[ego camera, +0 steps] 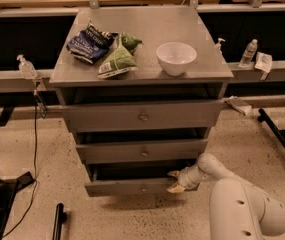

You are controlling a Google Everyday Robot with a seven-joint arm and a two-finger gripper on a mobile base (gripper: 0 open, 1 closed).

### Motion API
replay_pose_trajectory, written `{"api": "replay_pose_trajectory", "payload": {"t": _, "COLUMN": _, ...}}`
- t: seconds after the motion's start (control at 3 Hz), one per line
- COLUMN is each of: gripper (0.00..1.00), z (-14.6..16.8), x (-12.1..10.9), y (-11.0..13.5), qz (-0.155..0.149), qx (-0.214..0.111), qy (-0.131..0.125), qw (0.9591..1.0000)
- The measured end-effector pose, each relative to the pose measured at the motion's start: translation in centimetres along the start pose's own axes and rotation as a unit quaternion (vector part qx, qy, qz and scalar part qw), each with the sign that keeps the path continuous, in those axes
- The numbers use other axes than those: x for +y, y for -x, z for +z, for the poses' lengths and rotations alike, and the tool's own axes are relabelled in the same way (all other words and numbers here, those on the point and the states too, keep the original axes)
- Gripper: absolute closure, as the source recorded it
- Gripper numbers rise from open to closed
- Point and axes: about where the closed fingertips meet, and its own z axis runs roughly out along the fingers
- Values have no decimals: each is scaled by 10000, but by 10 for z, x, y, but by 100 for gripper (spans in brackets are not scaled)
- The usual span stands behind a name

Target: Open bottom drawer

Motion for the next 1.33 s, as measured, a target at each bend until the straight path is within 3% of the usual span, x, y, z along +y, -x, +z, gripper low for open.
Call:
{"api": "replay_pose_trajectory", "payload": {"t": 1.0, "gripper": 73, "z": -3, "x": 3, "y": 2, "qz": -4, "qx": -22, "qy": 49, "qw": 10000}}
{"api": "replay_pose_trajectory", "payload": {"t": 1.33, "gripper": 63, "z": -4, "x": 3, "y": 3, "qz": -4, "qx": -23, "qy": 50, "qw": 10000}}
